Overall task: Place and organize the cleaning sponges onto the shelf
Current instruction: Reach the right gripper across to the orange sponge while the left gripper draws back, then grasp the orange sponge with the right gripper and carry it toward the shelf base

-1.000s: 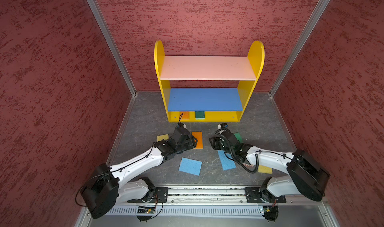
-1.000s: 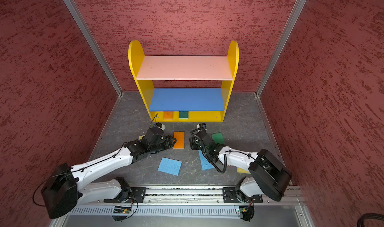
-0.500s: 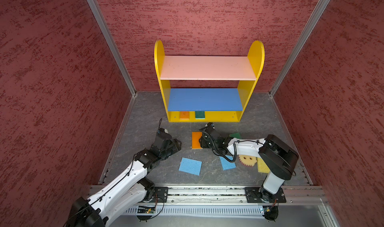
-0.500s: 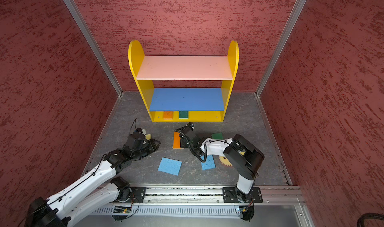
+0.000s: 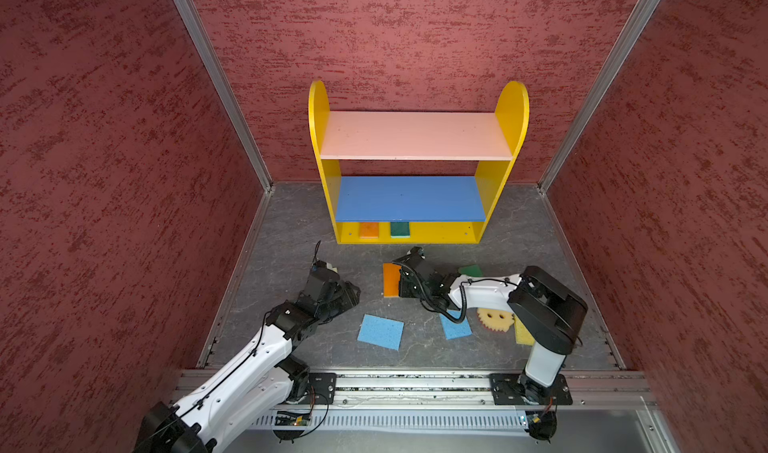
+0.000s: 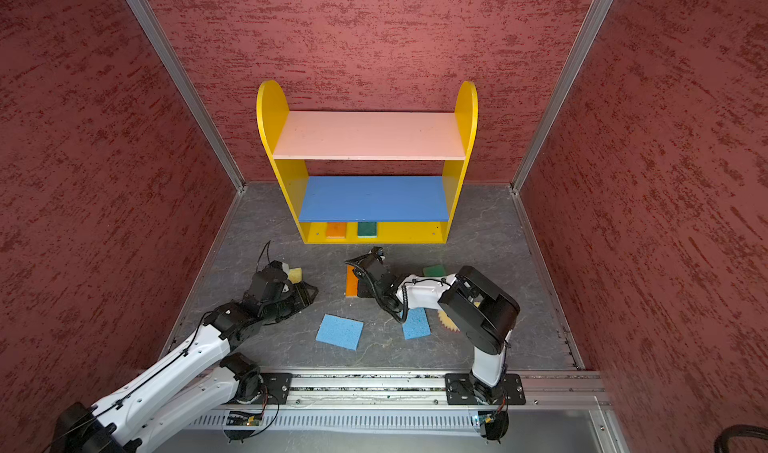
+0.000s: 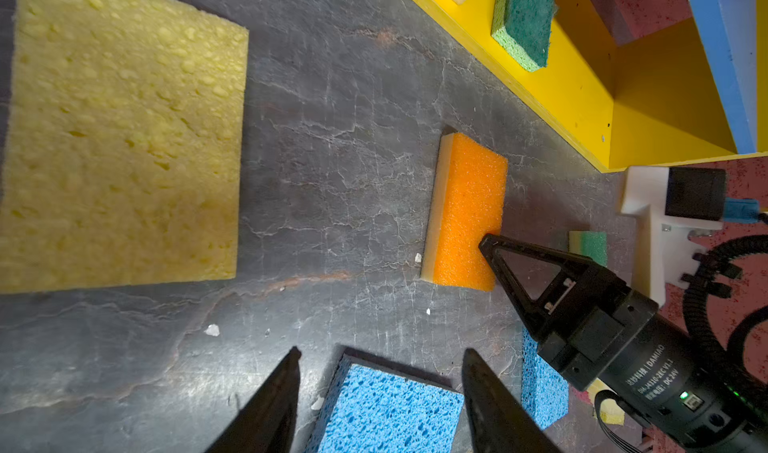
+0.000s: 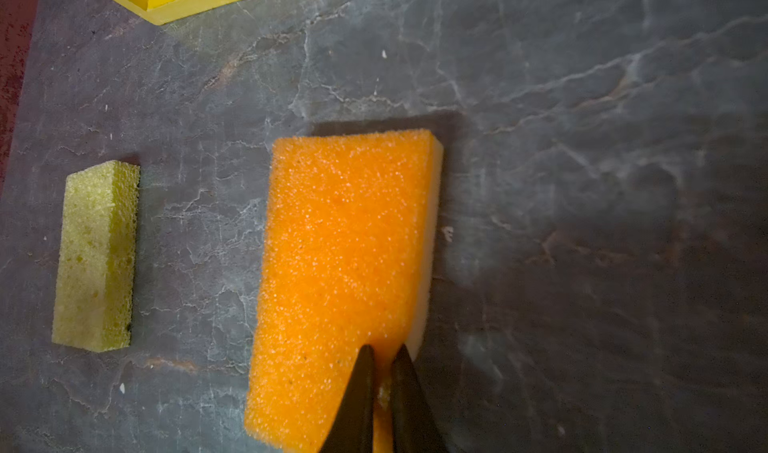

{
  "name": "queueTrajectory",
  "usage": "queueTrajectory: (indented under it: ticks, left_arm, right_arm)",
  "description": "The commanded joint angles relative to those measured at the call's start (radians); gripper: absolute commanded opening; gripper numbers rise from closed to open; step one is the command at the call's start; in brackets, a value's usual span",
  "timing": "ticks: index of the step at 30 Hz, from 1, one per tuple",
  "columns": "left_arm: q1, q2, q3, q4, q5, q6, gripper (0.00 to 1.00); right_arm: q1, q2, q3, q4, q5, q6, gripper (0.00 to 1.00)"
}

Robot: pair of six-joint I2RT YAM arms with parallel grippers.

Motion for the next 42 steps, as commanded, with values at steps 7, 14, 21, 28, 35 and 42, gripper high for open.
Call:
queueTrajectory:
  ticks: [7,14,21,28,35,42]
  left_arm:
    - [0.039,-0.043,-0.045,-0.019,0.033,0.027,0.62]
    - [0.062,-0.028,-0.042,-0.015,0.047,0.045,0.62]
    - [0.068,-0.014,-0.04,-0.027,0.039,0.039,0.62]
    - [0.068,-0.02,-0.041,-0.047,0.028,0.012,0.62]
    - [0.067,-0.02,-0.041,-0.05,0.013,-0.008,0.62]
    - [0.064,0.007,-0.025,-0.045,0.013,-0.009,0.62]
  right_arm:
    - [-0.055,-0.128,-0.026,-0.113,0.214,-0.191,0.0]
    - [-0.206,-0.232,-0.081,-0.123,0.276,-0.286,0.0]
    - [-0.287,-0.204,-0.111,-0.004,0.28,-0.38,0.0]
    - [-0.33,-0.09,-0.047,0.08,0.251,-0.45,0.0]
    - [-0.367,-0.014,-0.002,0.119,0.281,-0.458,0.03]
    - [-0.377,0.022,-0.001,0.197,0.282,-0.463,0.16]
